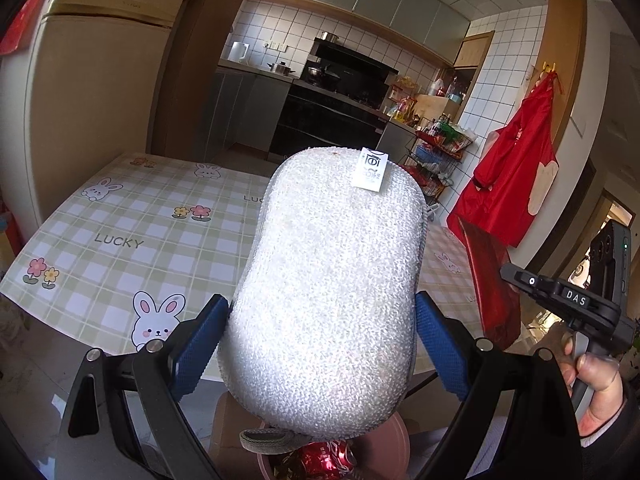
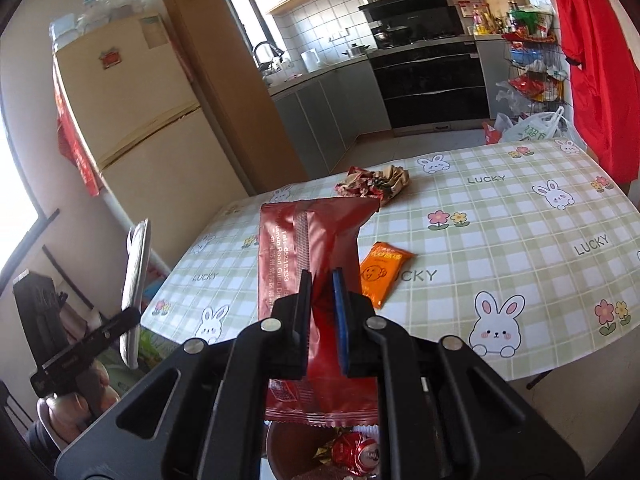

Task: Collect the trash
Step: 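Carry the red bag over the pink bucket and open the right tool while the left holds the pad, then lower the white fuzzy pad into the pink bucket and open the left tool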

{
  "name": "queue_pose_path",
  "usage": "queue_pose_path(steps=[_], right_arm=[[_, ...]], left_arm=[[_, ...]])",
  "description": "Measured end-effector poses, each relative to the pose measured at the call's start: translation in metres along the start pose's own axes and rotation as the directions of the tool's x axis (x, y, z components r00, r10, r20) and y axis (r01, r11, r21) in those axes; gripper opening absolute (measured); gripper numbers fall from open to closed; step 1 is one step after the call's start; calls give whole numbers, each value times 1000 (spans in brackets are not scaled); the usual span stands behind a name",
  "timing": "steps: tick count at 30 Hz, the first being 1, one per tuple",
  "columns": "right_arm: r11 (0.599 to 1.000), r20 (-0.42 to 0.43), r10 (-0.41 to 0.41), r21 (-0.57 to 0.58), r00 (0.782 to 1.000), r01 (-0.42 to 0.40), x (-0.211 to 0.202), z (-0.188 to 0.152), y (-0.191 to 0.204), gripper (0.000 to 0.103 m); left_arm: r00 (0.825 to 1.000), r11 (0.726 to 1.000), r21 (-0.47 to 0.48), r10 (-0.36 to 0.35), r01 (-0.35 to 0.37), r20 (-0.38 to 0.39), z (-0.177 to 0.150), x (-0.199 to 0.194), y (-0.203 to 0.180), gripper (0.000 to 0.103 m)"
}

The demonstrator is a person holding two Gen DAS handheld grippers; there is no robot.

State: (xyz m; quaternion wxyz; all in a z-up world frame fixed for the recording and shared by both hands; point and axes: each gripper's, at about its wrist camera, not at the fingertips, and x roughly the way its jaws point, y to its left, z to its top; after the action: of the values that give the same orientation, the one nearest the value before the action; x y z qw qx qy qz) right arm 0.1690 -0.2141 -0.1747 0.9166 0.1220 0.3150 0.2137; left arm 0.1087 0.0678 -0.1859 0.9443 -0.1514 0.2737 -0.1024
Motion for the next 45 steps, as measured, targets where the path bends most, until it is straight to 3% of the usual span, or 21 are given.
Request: queue_pose_path(steps=[16,36,40,45], right_arm=[[995,-109,-15,-100,994,4,2,-37,52,15],[998,-198,-27,-63,980,15,12,-50,47,18],[997,-193,-47,-73,980,33,11,-50,47,26],[995,-164,-75,-80,984,63,5,-45,46,60]], left_arm=[[998,1000,2,-15,15,64,-2,-59,-5,90],[999,1000,3,-24,24,48,-5,-65,-4,90],[999,1000,10,-28,28,45,-6,-63,-8,90],[999,999,16,-37,36,32,-9,-61,-11,90]])
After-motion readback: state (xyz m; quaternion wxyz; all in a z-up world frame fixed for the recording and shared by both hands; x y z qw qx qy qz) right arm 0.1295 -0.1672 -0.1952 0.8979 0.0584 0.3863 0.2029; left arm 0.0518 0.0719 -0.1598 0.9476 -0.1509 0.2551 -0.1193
